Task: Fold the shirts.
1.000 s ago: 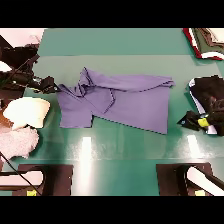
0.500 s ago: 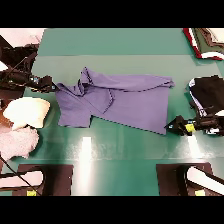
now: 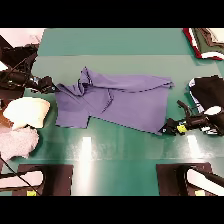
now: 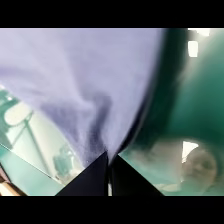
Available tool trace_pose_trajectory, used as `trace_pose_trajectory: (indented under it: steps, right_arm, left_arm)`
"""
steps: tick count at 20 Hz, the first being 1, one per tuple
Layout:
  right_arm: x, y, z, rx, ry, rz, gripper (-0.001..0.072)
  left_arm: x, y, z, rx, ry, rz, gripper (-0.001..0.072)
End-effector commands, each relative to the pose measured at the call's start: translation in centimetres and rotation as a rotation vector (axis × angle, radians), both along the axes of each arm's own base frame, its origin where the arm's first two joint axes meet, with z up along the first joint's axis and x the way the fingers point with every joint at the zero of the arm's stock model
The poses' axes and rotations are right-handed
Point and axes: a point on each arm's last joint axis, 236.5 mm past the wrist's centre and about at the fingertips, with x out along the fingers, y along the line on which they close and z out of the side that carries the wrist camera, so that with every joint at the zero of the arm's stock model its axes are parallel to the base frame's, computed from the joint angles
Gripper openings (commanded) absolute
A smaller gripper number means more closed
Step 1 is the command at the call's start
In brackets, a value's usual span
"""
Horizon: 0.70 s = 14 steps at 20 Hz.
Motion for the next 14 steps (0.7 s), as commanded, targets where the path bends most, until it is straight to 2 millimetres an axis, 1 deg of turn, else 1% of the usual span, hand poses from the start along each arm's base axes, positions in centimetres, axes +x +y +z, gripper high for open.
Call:
trace_pose_trajectory:
  steps: [1, 2, 3, 4, 5, 6, 7, 8, 9, 10, 12, 14]
  right_arm:
    - [2.7, 0.0, 3.5, -0.036, -0.154, 0.006, 0.0018]
    - [5.0, -0.9, 6.1, -0.069, -0.249, -0.039, 0.0017]
    - [7.4, -1.9, 9.1, -0.102, -0.353, -0.092, 0.0018]
    - [9.9, -3.2, 12.9, -0.140, -0.479, -0.146, 0.0017]
    - [12.3, -4.7, 17.6, -0.181, -0.624, -0.204, 0.0018]
    - [14.1, -6.0, 22.5, -0.218, -0.761, -0.253, 0.0018]
    - [15.2, -7.3, 27.8, -0.253, -0.896, -0.298, 0.0017]
    - [15.7, -8.2, 32.5, -0.283, -1.008, -0.327, 0.0017]
    - [15.6, -8.9, 37.3, -0.312, -1.116, -0.345, 0.0017]
    - [15.2, -9.2, 41.4, -0.337, -1.206, -0.353, 0.0017]
    - [13.8, -9.4, 47.7, -0.383, -1.332, -0.342, 0.0017]
    - [11.7, -9.2, 52.3, -0.431, -1.421, -0.323, 0.0017]
  left_arm:
    - [0.5, 0.3, 2.0, 0.000, -0.033, 0.044, 0.0025]
    - [1.3, 0.5, 3.9, 0.003, -0.086, 0.070, 0.0025]
    - [2.1, 0.7, 6.2, 0.008, -0.145, 0.090, 0.0026]
    - [2.7, 0.7, 9.4, 0.012, -0.224, 0.101, 0.0026]
    - [3.2, 0.8, 12.6, 0.014, -0.297, 0.112, 0.0026]
    - [3.4, 0.7, 16.6, 0.017, -0.390, 0.118, 0.0026]
    - [3.4, 0.5, 20.4, 0.011, -0.473, 0.128, 0.0026]
    - [3.0, 0.2, 24.6, 0.003, -0.568, 0.139, 0.0026]
    - [2.3, -0.2, 28.6, -0.011, -0.656, 0.145, 0.0026]
    - [1.3, -0.6, 32.5, -0.016, -0.753, 0.140, 0.0026]
    - [-1.7, -1.5, 39.4, -0.017, -0.921, 0.130, 0.0026]
    - [-5.6, -2.3, 45.2, -0.001, -1.084, 0.124, 0.0026]
